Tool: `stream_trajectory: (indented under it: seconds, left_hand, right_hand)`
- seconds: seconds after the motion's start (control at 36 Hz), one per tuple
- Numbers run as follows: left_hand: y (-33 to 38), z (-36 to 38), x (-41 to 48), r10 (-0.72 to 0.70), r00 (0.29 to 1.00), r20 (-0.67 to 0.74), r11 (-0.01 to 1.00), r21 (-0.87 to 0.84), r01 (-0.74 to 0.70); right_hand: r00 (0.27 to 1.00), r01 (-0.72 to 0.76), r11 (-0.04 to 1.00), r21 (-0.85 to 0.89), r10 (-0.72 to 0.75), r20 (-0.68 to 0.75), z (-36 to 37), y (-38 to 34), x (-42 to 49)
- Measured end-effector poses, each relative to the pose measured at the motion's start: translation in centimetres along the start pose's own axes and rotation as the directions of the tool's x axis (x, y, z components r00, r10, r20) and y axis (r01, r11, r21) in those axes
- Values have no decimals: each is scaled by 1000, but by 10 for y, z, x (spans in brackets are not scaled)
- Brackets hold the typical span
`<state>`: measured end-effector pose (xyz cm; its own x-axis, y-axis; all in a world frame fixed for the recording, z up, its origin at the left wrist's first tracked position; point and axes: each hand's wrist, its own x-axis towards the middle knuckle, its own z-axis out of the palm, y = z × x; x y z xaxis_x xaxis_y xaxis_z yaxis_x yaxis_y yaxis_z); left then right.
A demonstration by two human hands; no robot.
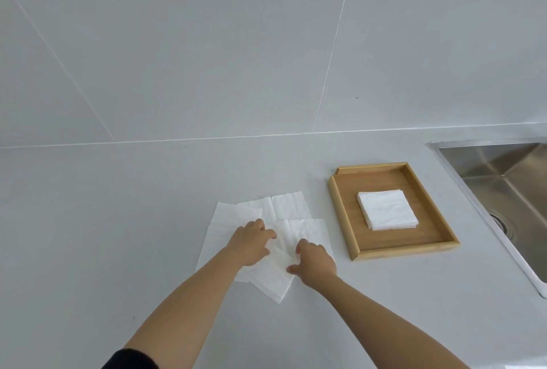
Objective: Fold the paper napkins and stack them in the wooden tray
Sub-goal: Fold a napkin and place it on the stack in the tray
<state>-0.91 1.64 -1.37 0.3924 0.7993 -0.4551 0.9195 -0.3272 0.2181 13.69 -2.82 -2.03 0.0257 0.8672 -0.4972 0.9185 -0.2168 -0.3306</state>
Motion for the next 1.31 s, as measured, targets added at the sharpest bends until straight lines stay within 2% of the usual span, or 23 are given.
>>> stream_trajectory:
  seconds: [0.11,0.39,0.44,0.58,0.67,0.75,0.86,1.03,1.17,1.22,1.31]
  left_hand:
    - [2,7,5,-53,998,25,999,-4,53]
    - [-3,4,12,-94,995,26,981,173,88]
    - [-4,1,10,-89,995,41,989,123,84]
    - [-16,-8,6,-89,992,86,966,-234,107]
    - [-26,-19,5,-57,992,111,888,-448,101]
    - [-29,-32,4,-38,996,76,792,-606,77]
    - [-24,-46,8,-67,998,-9,650,-759,37]
    - [2,-55,22,-198,972,-125,429,-903,-28]
    - [33,-58,39,-220,973,-75,247,-969,-18]
    - [48,-59,47,-198,977,-76,225,-974,-30]
    - [76,-60,59,-165,982,-96,251,-967,-52]
  right_hand:
    - [999,-20,1000,-23,21,40,6,-1,1]
    - [994,-43,999,24,41,97,7,-5,4]
    - [995,-34,999,39,30,90,7,-4,3]
    - [999,-20,983,183,11,48,4,1,2]
    - [999,16,947,319,-26,26,-1,3,3]
    - [999,12,887,462,-32,35,-10,4,4]
    - [999,-36,709,705,-4,55,-23,5,5]
    - [999,-42,426,904,7,43,-49,19,14]
    - [997,1,335,942,73,-27,-79,46,24]
    - [994,25,318,948,95,-58,-93,62,28]
    - [990,45,344,938,113,-89,-112,89,33]
